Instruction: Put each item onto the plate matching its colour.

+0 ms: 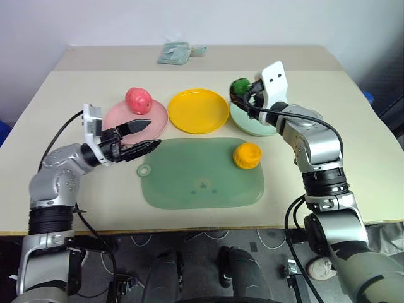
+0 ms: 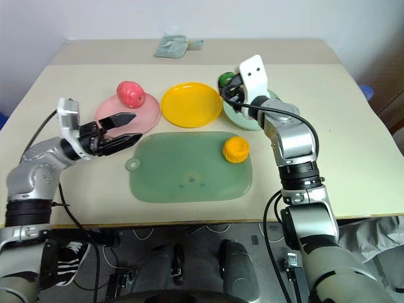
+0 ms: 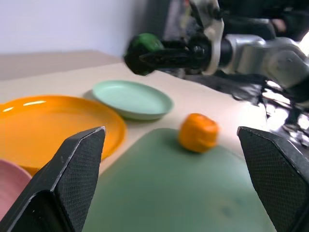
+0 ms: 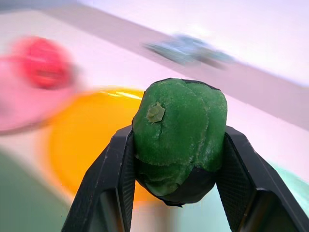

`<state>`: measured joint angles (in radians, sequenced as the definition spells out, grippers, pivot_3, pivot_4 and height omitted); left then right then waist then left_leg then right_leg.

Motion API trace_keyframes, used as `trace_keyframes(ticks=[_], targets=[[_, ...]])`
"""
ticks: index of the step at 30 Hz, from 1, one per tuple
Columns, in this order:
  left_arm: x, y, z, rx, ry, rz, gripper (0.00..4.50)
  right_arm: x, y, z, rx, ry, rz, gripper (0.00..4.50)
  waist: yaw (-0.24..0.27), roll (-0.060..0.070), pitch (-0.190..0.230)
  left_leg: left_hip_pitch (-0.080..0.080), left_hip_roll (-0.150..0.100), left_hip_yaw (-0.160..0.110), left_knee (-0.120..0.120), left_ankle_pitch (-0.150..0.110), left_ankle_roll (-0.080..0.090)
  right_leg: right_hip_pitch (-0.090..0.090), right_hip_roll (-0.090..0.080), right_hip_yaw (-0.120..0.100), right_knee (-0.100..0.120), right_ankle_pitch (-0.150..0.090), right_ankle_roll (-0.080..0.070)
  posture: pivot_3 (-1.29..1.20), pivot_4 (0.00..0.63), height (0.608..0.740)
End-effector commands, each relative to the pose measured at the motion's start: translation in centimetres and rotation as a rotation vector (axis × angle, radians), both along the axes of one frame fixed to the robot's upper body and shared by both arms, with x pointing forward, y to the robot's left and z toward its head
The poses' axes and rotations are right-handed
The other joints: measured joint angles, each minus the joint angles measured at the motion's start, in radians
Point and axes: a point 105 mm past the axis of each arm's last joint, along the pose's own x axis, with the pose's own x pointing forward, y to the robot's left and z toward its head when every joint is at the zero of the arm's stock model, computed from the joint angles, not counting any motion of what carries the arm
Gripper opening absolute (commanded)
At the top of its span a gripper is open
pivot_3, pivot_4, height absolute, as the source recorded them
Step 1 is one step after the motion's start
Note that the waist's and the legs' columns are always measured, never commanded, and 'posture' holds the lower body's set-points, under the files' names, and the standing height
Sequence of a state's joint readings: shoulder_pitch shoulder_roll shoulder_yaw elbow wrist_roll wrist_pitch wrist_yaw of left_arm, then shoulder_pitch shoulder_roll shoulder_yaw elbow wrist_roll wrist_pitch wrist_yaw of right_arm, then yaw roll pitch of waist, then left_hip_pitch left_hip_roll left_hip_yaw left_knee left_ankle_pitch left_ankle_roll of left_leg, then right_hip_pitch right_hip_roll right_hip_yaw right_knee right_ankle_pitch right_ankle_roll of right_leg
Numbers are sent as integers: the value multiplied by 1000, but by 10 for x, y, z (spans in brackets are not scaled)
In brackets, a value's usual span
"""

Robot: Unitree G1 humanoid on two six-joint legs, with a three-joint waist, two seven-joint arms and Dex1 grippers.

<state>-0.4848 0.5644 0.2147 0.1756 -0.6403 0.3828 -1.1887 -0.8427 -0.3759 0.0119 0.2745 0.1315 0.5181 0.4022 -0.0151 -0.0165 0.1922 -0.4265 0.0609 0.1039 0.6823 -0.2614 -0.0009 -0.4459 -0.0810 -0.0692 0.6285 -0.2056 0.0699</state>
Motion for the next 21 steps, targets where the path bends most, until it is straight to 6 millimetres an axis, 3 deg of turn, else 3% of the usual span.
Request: trace_keyframes(ticks=[1, 2, 5, 8, 12, 14, 18, 21], targets=[[0, -5, 14, 6, -92, 22, 4500, 8, -18, 11, -22, -53, -69, 2160, -3, 0, 0, 0, 0, 0, 0, 0, 0, 0, 0, 0, 0, 0, 0, 0, 150, 740], [0, -6, 14, 7, -99, 25, 4500, 9, -20, 5, -12, -30, -68, 2160, -5, 1, 0, 0, 0, 0, 0, 0, 0, 0, 1, 0, 1, 0, 0, 0, 150, 740], [1, -6, 14, 9, -105, 31, 4500, 11, -25, -8, -44, -2, -84, 3020, -8, 1, 0, 1, 1, 0, 0, 0, 0, 0, 1, 0, 1, 0, 0, 0, 150, 740], [-1, -3, 14, 14, -103, 18, 4500, 9, -22, -5, -9, -7, -76, 4461, -5, 1, 0, 1, 1, 0, 0, 0, 0, 0, 1, 0, 1, 0, 0, 0, 150, 740], [-7, 4, 14, 1, -76, -29, 4500, -5, -21, 14, 41, -75, -3, 4461, -3, 1, 1, 0, 1, 0, 0, 0, 0, 0, 1, 0, 1, 0, 0, 0, 150, 740], [-18, 5, 10, 21, -38, -87, 4500, -26, -9, 12, 40, -65, 142, 4461, 1, 1, 1, 0, 1, 0, -1, 0, 0, 0, 1, 0, 0, 0, 0, 0, 150, 740], [-31, 4, 4, 33, 1, -154, 4500, -73, 5, -7, -17, 32, 354, 4461, 4, 1, 1, 0, 1, 0, -1, 0, 0, 0, 0, 0, 0, 0, 0, 0, 150, 740], [-35, 2, 1, 37, 36, -193, 4500, -88, 0, -27, -73, 132, 370, 4461, 3, 1, 1, 0, 1, -1, 0, 0, 0, 0, 0, 0, 0, -1, -2, 0, 150, 740]])
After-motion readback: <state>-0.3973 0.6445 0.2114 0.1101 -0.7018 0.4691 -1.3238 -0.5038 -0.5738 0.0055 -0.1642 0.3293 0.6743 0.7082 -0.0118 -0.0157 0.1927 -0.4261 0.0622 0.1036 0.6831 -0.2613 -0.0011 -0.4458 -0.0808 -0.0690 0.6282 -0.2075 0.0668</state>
